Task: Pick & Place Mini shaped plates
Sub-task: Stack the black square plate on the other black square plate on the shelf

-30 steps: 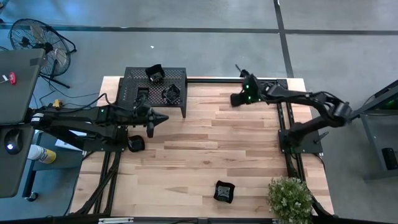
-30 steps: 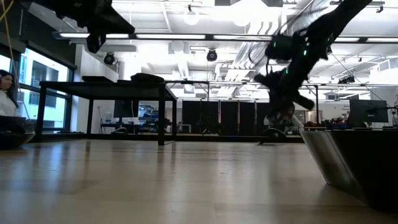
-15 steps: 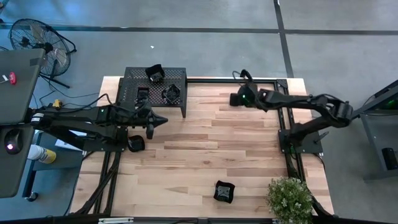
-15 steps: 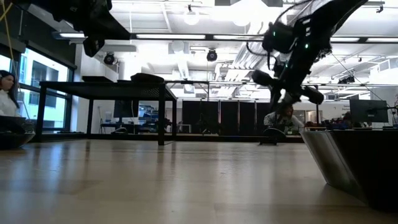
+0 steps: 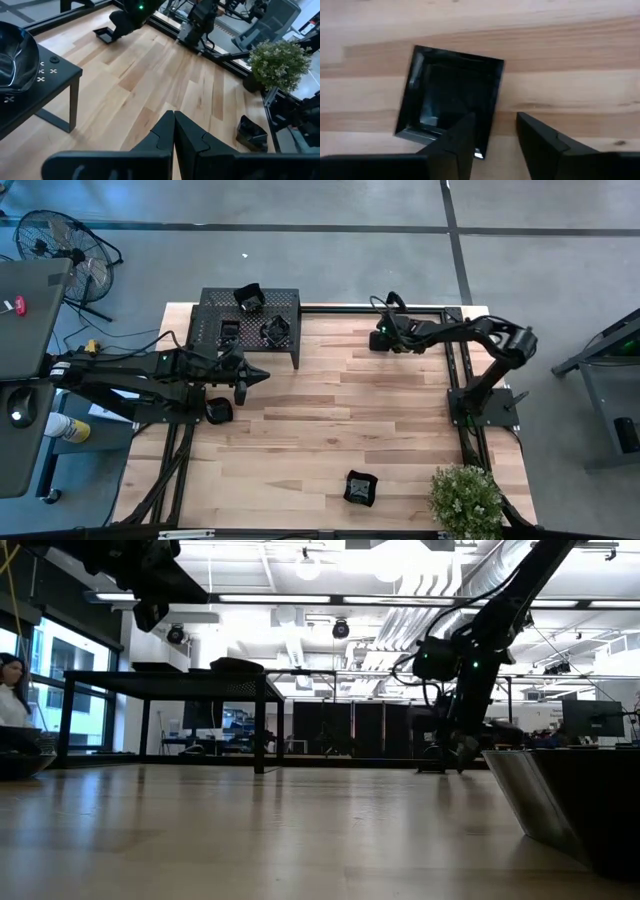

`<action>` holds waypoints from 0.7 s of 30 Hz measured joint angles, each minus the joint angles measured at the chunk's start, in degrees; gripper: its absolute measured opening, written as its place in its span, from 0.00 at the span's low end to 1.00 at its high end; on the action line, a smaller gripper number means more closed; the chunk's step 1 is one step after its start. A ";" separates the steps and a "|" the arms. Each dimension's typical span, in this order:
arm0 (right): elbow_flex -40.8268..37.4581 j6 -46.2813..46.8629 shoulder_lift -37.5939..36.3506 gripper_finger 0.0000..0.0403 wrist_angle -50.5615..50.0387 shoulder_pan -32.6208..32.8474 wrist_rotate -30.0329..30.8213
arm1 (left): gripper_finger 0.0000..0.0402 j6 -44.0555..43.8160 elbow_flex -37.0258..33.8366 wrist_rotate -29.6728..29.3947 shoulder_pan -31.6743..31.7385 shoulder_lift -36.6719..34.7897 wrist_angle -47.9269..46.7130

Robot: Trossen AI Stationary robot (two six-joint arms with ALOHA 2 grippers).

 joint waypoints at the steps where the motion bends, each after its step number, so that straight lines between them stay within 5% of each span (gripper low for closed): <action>1: 0.03 -0.03 0.44 0.33 0.55 0.02 -0.14 | 0.00 0.01 0.00 0.00 0.02 0.00 -0.06; 10: -0.01 -0.27 0.19 0.02 2.83 1.27 -0.36 | 0.00 0.12 0.00 -0.02 0.01 0.02 -2.31; 21: -0.06 -8.35 -8.38 0.01 2.74 6.47 -5.09 | 0.00 1.50 0.00 -0.05 0.02 0.02 -3.04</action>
